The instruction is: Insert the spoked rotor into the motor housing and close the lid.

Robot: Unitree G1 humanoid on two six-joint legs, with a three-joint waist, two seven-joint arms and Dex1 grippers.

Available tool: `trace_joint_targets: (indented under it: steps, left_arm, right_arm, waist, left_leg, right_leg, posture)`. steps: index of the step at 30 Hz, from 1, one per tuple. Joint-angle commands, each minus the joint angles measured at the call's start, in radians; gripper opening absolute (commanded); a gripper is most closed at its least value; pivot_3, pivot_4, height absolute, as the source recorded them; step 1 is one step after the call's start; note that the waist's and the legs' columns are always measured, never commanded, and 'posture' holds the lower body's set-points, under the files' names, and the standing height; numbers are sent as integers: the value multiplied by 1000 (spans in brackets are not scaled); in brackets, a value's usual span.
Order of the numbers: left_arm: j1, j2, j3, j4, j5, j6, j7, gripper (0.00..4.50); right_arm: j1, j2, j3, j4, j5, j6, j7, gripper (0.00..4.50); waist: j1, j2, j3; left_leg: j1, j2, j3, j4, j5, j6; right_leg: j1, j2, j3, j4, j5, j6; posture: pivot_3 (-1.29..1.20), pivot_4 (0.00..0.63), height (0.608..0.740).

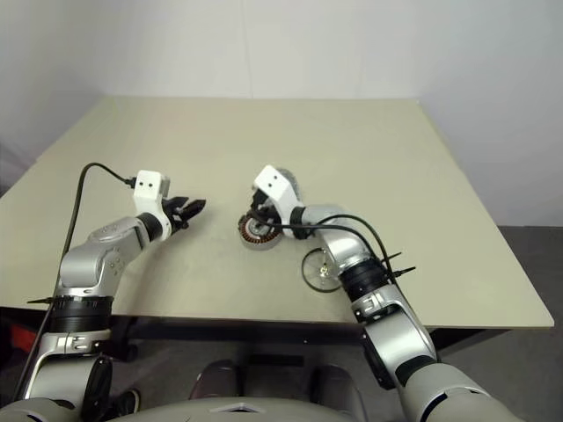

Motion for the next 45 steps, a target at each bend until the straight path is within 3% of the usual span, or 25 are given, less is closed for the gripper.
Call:
trace_joint_targets:
  steps: [1,16,25,30,38,45]
  left_arm:
    - [-13,21,23,-47,-7,-5,2,2598]
    - [-24,8,11,-27,-4,-18,4,2598]
    - [-17,14,13,-41,-4,-12,3,2598]
    - [-18,23,22,-49,-9,-5,4,2598]
    - [-20,-3,9,-43,-8,-16,11,2598]
    - [-25,-11,0,-30,-11,-19,-5,2598]
  right_arm:
    - [-8,-4,-5,33,-21,-24,-22,26]
    - [-90,-35,-67,-136,36,15,2,26]
    - [-3,6,-10,10,-11,3,-23,26]
    - [-34,-4,-40,42,-7,-21,-40,26]
    - [-88,-58,-101,-100,40,0,-14,26]
    - [-27,-192,-152,-297,74,124,32,26]
  waist:
    - [-1,0,0]
    - [-2,0,0]
    - [-1,0,0]
    - [0,0,0]
    - [0,0,0]
    - [4,0,0]
  left_leg:
    - [0,0,0,0,0,0]
    - [0,0,0,-1,0,0]
    - [0,0,0,-1,0,0]
    - [2,0,0,-1,0,1]
    - [2,0,0,0,0,1]
    - [0,0,0,-1,0,0]
  right_leg:
    - [0,0,0,0,0,0]
    - [1,0,0,0,0,0]
    - [2,0,0,0,0,0]
    - [3,0,0,0,0,0]
    - [3,0,0,0,0,0]
    - [1,0,0,-2,0,0]
  posture:
    - [0,0,740]
    - [0,0,740]
    - [0,0,740]
    - [0,0,740]
    - [0,0,740]
    - [0,0,740]
